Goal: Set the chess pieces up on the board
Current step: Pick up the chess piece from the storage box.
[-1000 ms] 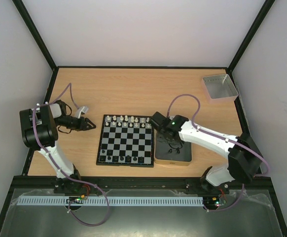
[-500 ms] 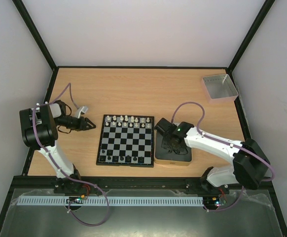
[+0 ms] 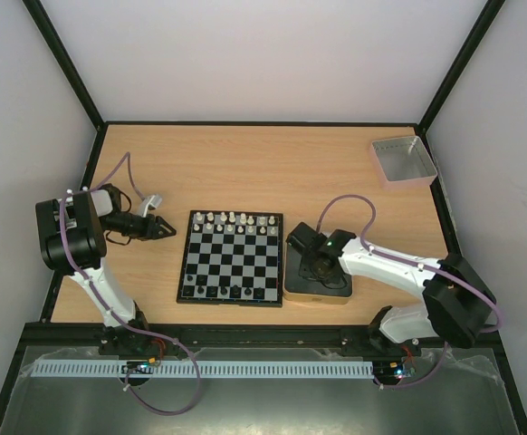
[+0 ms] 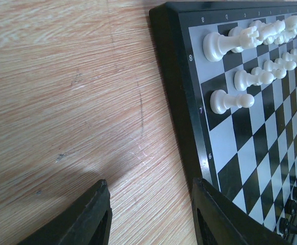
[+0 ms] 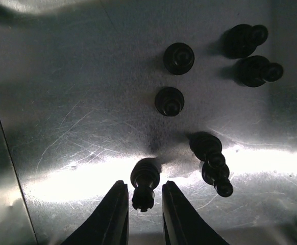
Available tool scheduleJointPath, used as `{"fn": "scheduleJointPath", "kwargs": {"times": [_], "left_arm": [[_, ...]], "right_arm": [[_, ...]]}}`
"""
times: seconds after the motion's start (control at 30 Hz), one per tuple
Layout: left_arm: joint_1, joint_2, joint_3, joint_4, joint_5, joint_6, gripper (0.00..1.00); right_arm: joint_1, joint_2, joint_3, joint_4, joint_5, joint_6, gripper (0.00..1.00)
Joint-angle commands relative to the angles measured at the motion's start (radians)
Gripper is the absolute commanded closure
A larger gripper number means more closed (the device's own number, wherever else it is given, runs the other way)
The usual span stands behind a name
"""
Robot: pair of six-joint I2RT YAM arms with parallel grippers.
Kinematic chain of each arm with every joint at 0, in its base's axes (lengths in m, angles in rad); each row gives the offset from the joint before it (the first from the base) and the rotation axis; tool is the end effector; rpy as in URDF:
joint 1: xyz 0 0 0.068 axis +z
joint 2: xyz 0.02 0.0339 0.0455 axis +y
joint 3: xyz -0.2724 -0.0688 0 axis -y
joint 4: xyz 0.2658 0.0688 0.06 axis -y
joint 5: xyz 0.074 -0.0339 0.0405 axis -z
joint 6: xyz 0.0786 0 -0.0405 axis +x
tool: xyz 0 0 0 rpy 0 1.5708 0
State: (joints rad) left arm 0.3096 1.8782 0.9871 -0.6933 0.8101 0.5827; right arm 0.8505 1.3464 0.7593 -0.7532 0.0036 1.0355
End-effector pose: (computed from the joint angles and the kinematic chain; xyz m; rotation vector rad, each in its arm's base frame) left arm 0.3168 0.0416 0.0759 0.3490 2.5961 -1.0208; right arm 0.1643 0.1868 0.1332 0.2769 2.9779 0.2770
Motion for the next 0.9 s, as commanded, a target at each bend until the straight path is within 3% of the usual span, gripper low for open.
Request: {"fn": "scheduleJointPath", "kwargs": {"times": [0.0, 0.4, 0.87], "left_arm": [[0.008, 0.084, -0.051, 0.036, -0.259, -0.001, 0.54], [0.012, 0.084, -0.051, 0.036, -0.258, -0.003, 0.54], [0.017, 0.086, -0.049, 0.029, -0.249, 0.005, 0.54]], "right_arm": [[-0.005, 0.006, -0.022, 0.039, -0.003, -0.009, 0.82], [-0.019, 0.048, -0.052, 0.088, -0.019, -0.037, 0.86], [-0.007, 0.001, 0.057, -0.056, 0.03, -0.037, 0.92]]}}
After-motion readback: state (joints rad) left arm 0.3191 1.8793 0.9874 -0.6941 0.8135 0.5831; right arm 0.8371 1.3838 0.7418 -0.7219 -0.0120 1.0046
